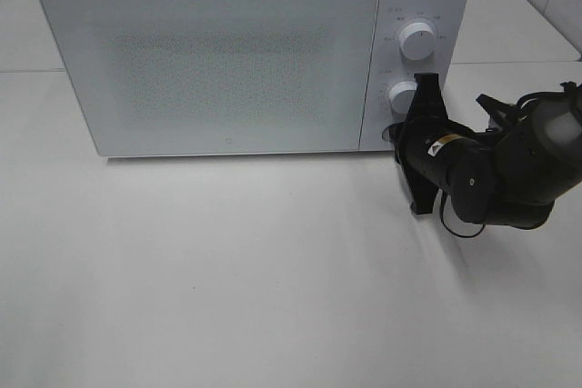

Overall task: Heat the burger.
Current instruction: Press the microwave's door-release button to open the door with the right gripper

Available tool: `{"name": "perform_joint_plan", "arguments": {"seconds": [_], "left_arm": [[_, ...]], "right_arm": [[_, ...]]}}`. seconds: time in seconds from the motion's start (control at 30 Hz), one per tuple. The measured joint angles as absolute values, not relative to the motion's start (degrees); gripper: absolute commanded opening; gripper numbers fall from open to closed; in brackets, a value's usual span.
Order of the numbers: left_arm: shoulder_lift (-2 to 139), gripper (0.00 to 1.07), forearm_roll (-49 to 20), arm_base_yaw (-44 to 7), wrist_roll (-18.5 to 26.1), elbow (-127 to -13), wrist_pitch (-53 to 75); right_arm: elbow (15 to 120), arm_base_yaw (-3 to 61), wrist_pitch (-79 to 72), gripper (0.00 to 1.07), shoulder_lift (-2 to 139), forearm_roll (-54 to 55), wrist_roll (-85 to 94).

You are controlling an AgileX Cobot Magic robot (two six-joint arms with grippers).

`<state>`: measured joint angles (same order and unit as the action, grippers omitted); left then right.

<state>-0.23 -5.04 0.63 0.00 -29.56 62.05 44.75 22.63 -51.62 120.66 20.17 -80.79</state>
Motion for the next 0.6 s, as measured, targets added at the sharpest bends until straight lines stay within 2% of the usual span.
{"name": "perform_joint_plan", "arguments": {"seconds": [0.6], "left_arm": [[-0.2, 1.00, -5.0, 0.6, 0.0, -29.6, 62.1]], "right_arm": [[49.0, 23.4, -44.2, 0.00, 120.7, 27.6, -76.0]]}}
